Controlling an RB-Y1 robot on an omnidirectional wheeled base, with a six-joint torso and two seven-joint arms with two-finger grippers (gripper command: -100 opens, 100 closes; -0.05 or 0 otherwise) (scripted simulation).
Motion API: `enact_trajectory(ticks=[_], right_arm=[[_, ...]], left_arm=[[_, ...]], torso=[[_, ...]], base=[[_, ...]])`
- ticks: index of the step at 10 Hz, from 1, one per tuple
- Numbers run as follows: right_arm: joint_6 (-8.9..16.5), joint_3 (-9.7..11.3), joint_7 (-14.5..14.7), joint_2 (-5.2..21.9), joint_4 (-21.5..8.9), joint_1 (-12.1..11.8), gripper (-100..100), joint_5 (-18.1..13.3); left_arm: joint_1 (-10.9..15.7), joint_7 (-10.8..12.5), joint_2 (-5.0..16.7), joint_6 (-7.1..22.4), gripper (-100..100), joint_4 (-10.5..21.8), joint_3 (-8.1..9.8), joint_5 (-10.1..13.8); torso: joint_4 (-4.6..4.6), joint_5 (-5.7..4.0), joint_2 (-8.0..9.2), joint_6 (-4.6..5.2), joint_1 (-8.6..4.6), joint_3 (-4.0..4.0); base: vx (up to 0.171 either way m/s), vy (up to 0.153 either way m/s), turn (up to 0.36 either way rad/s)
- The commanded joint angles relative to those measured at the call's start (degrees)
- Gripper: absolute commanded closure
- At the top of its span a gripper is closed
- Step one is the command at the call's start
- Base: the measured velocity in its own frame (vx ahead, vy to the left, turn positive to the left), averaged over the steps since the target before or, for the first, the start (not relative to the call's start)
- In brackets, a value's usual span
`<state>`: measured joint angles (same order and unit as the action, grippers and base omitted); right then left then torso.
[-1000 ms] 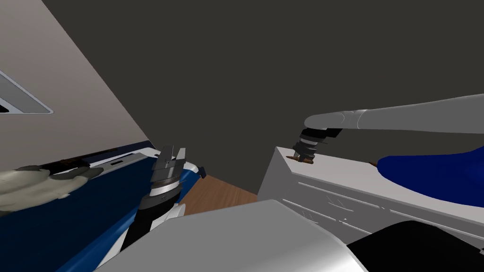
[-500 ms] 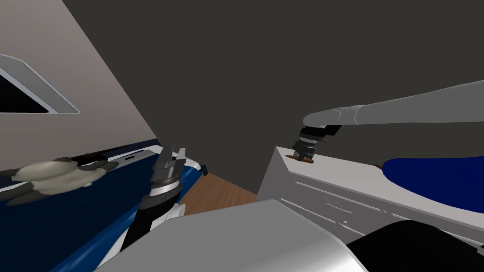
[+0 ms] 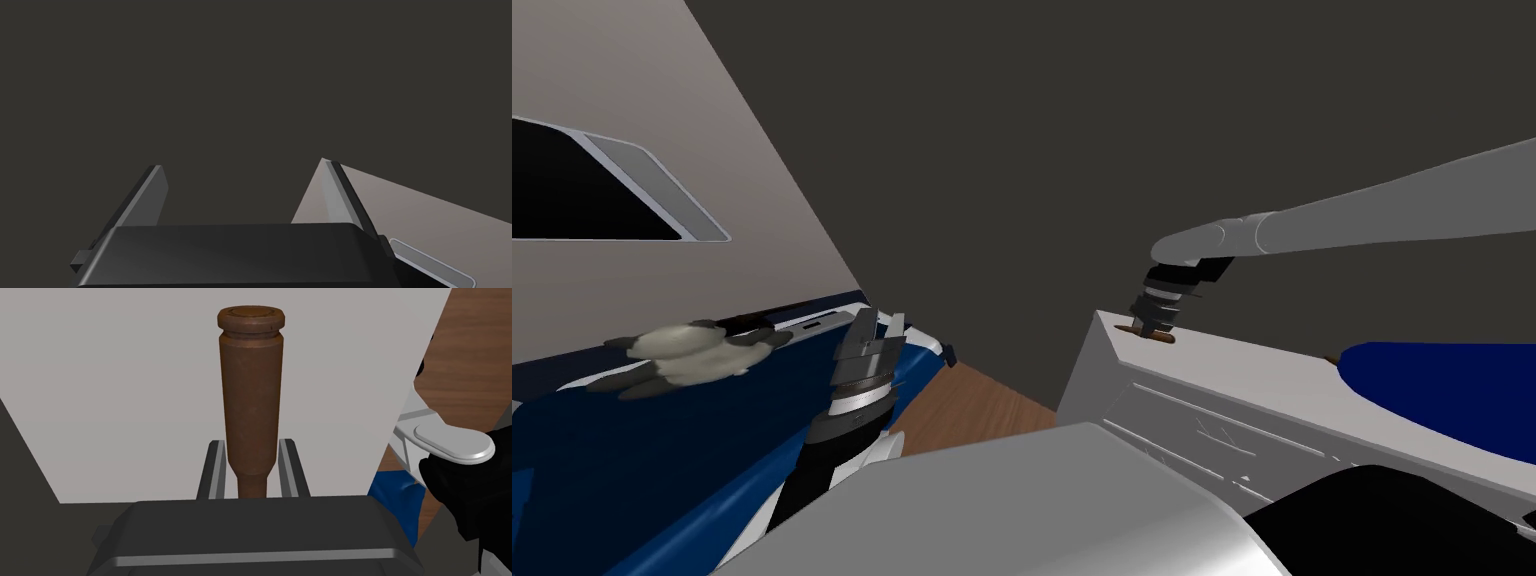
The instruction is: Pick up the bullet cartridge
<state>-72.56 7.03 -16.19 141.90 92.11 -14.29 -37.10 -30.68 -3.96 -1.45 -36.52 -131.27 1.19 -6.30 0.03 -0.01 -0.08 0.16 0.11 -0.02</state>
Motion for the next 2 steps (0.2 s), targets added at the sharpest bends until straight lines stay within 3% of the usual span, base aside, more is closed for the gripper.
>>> enact_trajectory(ticks=[1,2], right_arm=[[0.0,0.0,0.0,0.0,0.0,0.0,100,0.0],[0.2,0.1,0.1,0.2,0.0,0.0,0,0.2]], left_arm=[[0.0,0.0,0.0,0.0,0,0.0,0.00,0.0],[0.0,0.0,0.0,0.0,0,0.0,0.00,0.0]], torso=[[0.00,0.00,0.00,0.00,0.00,0.00],[0.00,-0.02,-0.03,0.04,0.02,-0.01]], base=[[-0.019,-0.022,0.026],[0.000,0.000,0.000]])
